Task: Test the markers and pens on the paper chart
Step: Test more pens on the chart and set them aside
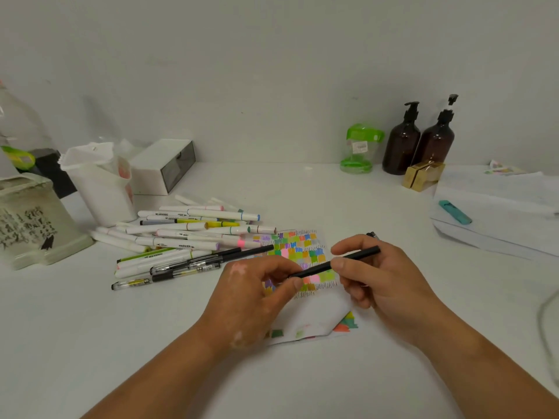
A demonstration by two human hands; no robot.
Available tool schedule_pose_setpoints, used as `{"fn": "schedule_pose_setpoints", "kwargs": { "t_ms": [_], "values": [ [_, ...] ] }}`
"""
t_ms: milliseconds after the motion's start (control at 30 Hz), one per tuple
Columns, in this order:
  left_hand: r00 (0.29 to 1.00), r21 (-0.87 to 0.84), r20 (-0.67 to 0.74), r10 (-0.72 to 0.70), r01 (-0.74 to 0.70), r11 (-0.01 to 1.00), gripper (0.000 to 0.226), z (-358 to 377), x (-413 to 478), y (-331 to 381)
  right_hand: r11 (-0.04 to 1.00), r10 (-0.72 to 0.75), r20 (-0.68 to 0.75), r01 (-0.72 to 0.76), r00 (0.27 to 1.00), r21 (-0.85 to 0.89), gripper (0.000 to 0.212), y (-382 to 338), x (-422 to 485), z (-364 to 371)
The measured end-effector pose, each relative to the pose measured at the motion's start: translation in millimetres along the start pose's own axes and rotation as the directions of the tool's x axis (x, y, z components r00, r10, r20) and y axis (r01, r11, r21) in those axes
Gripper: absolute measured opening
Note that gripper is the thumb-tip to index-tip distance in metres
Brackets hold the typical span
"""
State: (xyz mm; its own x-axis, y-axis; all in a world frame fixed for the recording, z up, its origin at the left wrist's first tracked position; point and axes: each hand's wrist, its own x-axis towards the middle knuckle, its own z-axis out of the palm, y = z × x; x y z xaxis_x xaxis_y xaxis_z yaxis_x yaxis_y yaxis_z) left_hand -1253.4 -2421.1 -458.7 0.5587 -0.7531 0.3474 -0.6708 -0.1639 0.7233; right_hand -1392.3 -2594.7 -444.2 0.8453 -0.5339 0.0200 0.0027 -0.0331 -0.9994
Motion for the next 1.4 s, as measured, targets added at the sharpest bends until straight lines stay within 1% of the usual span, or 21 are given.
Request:
{"fn": "schedule_pose_setpoints", "kwargs": {
  "t_ms": [67, 133, 200, 233, 267, 333, 467, 567, 633, 733, 833, 900, 967, 1033, 1067, 1100, 1133, 1200, 1267, 1333, 1400],
  "values": [
    [0.999, -0.006, -0.011, -0.051, 0.051, 0.999, 0.013, -1.7, 2.6, -4.7, 0.999, 0.019, -0.074, -0.017, 0.997, 0.028, 0.022, -2.5, 1.2, -6.0],
    [0.994, -0.025, -0.035, -0.100, 0.099, 0.995, 0.013, -6.6, 5.7, -5.9, 1.000, 0.026, -0.181, -0.027, 0.983, -0.005, 0.021, -8.5, 0.7, -10.5],
    [0.985, -0.040, -0.075, -0.158, 0.155, 0.987, 0.013, -18.3, 5.0, -7.8, 0.988, 0.000, -0.259, -0.040, 0.966, -0.148, 0.022, -14.8, -3.5, -9.9],
    [0.977, -0.044, -0.110, -0.183, 0.179, 0.983, 0.012, -27.2, 1.5, -9.3, 0.969, -0.027, -0.265, -0.040, 0.964, -0.243, 0.022, -17.5, -7.2, -6.4],
    [0.967, -0.048, -0.153, -0.204, 0.199, 0.979, 0.010, -38.1, -5.0, -11.1, 0.944, -0.058, -0.244, -0.026, 0.968, -0.328, 0.021, -19.9, -12.4, -0.9],
    [0.948, -0.053, -0.214, -0.238, 0.232, 0.971, 0.010, -65.2, -26.7, -13.5, 0.904, -0.097, -0.154, 0.023, 0.983, -0.426, 0.019, -24.8, -26.5, 16.2],
    [0.918, -0.099, -0.267, -0.293, 0.277, 0.956, 0.010, -135.4, -100.2, -21.5, 0.856, -0.130, 0.072, 0.148, 0.989, -0.495, 0.020, -27.5, -64.0, 72.7],
    [0.889, -0.044, -0.341, -0.306, 0.310, 0.950, 0.011, -191.7, -171.8, -35.1, 0.800, -0.174, 0.240, 0.280, 0.955, -0.531, 0.016, -23.0, -94.1, 120.8],
    [0.848, -0.022, -0.379, -0.370, 0.392, 0.920, 0.028, -225.0, -227.4, -47.0, 0.767, -0.218, 0.328, 0.369, 0.919, -0.525, 0.015, -21.3, -114.8, 152.5],
    [0.746, -0.228, -0.410, -0.524, 0.473, 0.851, 0.055, -264.0, -318.0, -65.5, 0.747, -0.293, 0.446, 0.493, 0.846, -0.446, 0.013, -14.1, -145.6, 198.9],
    [0.641, -0.329, -0.404, -0.653, 0.564, 0.757, 0.057, -282.2, -409.2, -97.6, 0.755, -0.315, 0.577, 0.568, 0.753, -0.328, 0.013, 8.5, -175.5, 242.0],
    [0.531, -0.437, -0.370, -0.762, 0.625, 0.647, 0.056, -276.9, -463.4, -114.5, 0.750, -0.285, 0.668, 0.594, 0.687, -0.291, 0.014, 31.0, -189.5, 267.7],
    [0.363, -0.473, -0.355, -0.861, 0.725, 0.501, 0.045, -260.0, -501.6, -130.0, 0.744, -0.207, 0.740, 0.594, 0.640, -0.305, 0.014, 57.8, -196.8, 290.7],
    [0.202, -0.498, -0.344, -0.917, 0.788, 0.361, 0.020, -237.5, -529.2, -153.7, 0.732, -0.110, 0.776, 0.579, 0.622, -0.360, 0.015, 86.7, -199.1, 310.2],
    [0.111, -0.509, -0.340, -0.934, 0.813, 0.282, 0.011, -224.8, -537.3, -166.7, 0.726, -0.063, 0.780, 0.565, 0.622, -0.392, 0.015, 100.7, -199.3, 318.3],
    [0.026, -0.513, -0.329, -0.944, 0.834, 0.202, 0.011, -212.1, -541.5, -178.8, 0.725, -0.017, 0.780, 0.545, 0.626, -0.421, 0.014, 113.0, -199.3, 325.2],
    [-0.040, -0.517, -0.310, -0.950, 0.846, 0.133, 0.012, -200.2, -544.4, -190.4, 0.729, 0.014, 0.774, 0.524, 0.633, -0.441, 0.013, 123.2, -199.1, 331.7],
    [-0.132, -0.506, -0.266, -0.955, 0.863, 0.022, 0.016, -184.8, -547.8, -215.0, 0.741, 0.023, 0.756, 0.496, 0.654, -0.452, 0.013, 138.6, -197.3, 343.1],
    [-0.204, -0.410, -0.256, -0.945, 0.908, -0.085, 0.019, -178.6, -548.5, -241.0, 0.741, 0.015, 0.744, 0.493, 0.668, -0.457, 0.014, 148.9, -194.4, 352.0],
    [-0.258, -0.259, -0.262, -0.930, 0.947, -0.190, 0.025, -177.2, -545.3, -263.1, 0.743, 0.012, 0.731, 0.484, 0.682, -0.463, 0.015, 156.8, -190.5, 357.5],
    [-0.285, -0.067, -0.290, -0.913, 0.958, -0.278, 0.035, -174.5, -539.8, -278.8, 0.758, 0.021, 0.712, 0.454, 0.702, -0.469, 0.016, 165.2, -187.1, 360.1]
  ]
}}
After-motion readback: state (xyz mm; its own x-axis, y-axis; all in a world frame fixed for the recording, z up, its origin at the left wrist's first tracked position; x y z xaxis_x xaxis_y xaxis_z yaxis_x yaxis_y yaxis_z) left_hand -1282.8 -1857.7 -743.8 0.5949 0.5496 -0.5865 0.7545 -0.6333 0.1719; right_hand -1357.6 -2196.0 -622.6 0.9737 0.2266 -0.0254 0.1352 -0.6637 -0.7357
